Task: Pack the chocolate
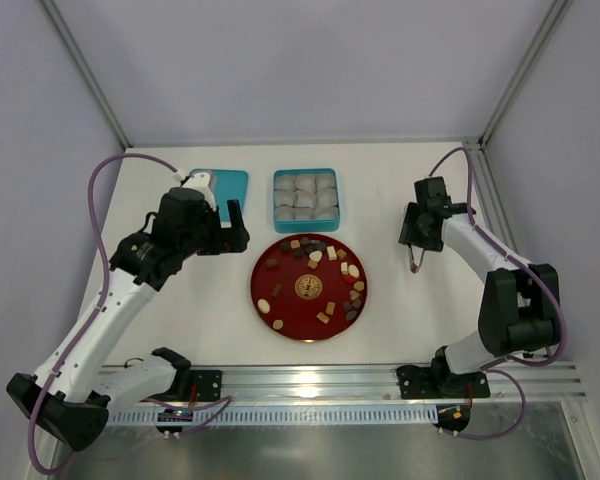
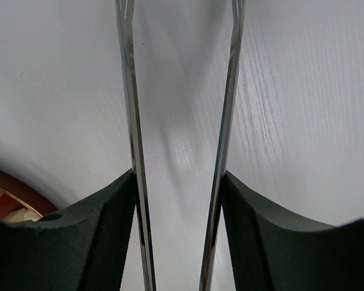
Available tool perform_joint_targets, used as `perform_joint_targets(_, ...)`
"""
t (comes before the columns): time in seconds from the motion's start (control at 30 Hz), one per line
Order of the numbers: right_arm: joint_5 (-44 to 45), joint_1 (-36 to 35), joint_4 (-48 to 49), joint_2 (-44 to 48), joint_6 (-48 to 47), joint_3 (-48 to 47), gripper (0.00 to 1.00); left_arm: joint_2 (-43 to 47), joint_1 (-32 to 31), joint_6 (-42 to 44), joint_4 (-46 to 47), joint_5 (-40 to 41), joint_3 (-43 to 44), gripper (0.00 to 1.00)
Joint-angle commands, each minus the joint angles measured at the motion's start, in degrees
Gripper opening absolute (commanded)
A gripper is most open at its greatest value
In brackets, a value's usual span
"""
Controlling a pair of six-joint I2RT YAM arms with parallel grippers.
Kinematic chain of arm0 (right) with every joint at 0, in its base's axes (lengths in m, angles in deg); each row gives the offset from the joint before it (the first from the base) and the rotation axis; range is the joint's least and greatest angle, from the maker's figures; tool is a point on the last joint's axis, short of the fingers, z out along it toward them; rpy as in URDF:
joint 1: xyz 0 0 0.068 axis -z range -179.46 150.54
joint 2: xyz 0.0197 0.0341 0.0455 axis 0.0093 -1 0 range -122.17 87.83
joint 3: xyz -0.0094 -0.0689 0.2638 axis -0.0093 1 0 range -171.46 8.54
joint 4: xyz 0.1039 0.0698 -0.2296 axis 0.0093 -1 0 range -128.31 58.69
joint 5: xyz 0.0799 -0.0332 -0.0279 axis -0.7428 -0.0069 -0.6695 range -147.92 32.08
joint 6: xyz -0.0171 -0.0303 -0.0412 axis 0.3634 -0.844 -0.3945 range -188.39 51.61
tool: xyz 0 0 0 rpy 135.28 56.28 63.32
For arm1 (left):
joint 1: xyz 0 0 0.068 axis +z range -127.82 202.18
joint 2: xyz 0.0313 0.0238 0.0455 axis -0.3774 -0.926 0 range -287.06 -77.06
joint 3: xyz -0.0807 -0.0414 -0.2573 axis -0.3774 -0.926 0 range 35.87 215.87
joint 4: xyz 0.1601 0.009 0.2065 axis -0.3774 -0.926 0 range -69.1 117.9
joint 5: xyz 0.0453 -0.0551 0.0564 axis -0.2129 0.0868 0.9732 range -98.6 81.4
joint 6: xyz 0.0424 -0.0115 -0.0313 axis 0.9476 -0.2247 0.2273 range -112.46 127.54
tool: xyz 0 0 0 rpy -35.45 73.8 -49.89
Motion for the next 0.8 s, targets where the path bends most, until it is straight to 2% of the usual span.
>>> perform_joint_targets(0.0,0.4,-0.4,-1.6,3.1,0.0,-3.5,0.57,-0.1,0.3,0.2,1.1,-0.4,0.1,1.00)
perform_joint_targets(0.77,-1.1,-0.7,-7.2,6.6,-0.4,-8.5,0.57,-0.5,0.3,-0.4,1.7,-0.8,-0.1,1.00)
